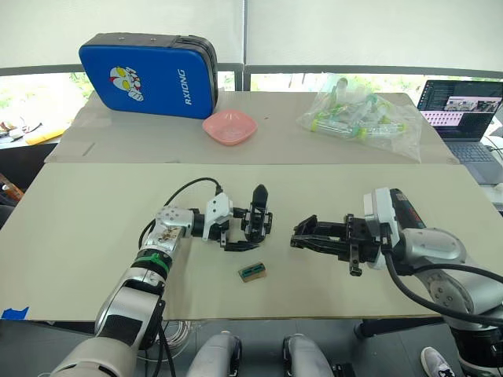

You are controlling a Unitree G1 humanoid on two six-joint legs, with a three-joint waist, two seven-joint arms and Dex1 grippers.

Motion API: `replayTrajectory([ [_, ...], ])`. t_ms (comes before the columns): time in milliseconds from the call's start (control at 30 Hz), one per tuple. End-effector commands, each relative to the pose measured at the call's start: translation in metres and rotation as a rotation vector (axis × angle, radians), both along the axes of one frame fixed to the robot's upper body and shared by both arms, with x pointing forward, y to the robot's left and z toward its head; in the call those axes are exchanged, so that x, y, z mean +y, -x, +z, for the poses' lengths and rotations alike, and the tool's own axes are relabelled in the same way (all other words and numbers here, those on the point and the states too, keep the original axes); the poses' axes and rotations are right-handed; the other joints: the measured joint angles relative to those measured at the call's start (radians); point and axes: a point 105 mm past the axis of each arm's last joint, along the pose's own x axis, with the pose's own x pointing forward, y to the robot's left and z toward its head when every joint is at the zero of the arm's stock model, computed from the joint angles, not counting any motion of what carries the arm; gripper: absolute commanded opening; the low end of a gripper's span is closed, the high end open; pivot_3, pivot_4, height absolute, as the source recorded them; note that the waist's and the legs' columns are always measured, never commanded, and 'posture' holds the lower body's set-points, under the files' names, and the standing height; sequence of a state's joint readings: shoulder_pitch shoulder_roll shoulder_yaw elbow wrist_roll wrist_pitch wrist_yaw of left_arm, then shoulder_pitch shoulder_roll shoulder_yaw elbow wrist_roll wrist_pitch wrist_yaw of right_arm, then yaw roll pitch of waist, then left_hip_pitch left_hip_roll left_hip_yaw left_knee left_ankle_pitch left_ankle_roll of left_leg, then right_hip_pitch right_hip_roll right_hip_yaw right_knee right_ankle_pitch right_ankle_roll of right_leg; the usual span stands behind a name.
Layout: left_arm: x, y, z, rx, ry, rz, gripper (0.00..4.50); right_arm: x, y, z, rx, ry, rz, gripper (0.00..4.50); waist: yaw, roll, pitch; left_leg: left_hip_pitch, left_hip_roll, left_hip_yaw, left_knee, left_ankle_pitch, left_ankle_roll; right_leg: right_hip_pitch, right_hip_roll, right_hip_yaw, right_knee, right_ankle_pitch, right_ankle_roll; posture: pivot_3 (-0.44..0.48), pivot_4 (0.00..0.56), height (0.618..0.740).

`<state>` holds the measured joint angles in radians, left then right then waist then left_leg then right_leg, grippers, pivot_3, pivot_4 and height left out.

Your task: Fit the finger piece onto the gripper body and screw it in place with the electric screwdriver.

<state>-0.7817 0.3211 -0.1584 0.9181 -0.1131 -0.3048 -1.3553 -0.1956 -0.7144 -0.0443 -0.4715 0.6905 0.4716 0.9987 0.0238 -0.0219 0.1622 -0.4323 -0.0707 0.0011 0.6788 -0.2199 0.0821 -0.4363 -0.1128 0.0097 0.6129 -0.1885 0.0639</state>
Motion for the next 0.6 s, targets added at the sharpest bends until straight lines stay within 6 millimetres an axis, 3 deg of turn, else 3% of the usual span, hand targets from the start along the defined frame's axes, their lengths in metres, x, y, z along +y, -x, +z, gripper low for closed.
replayTrajectory([
  [33,-0.005,-0.001,0.005,-0.015,-0.006,-0.024,4.50,0.002,0.005,0.010,-0.053,-0.015,0.012,0.43,0.000,0.000,0.000,0.000,0.000,0.000,0.000,0.000,0.000,0.000,0.000,0.000,0.000,0.000,0.000,0.000,0.150,0.740],
  [500,-0.015,-0.001,-0.001,-0.028,-0.006,-0.024,4.50,0.003,0.005,0.008,-0.058,-0.014,0.019,0.43,0.003,0.000,0.000,0.000,0.000,0.000,0.001,0.000,0.000,0.001,0.000,-0.001,0.000,0.000,0.001,0.000,0.150,0.740],
  [600,-0.015,0.001,-0.002,-0.033,-0.013,-0.036,3.62,0.004,0.004,0.009,-0.065,-0.018,0.020,0.43,0.003,0.000,0.000,0.000,0.000,0.000,0.001,0.000,0.000,0.002,0.000,0.000,0.000,0.000,0.001,0.000,0.150,0.740],
])
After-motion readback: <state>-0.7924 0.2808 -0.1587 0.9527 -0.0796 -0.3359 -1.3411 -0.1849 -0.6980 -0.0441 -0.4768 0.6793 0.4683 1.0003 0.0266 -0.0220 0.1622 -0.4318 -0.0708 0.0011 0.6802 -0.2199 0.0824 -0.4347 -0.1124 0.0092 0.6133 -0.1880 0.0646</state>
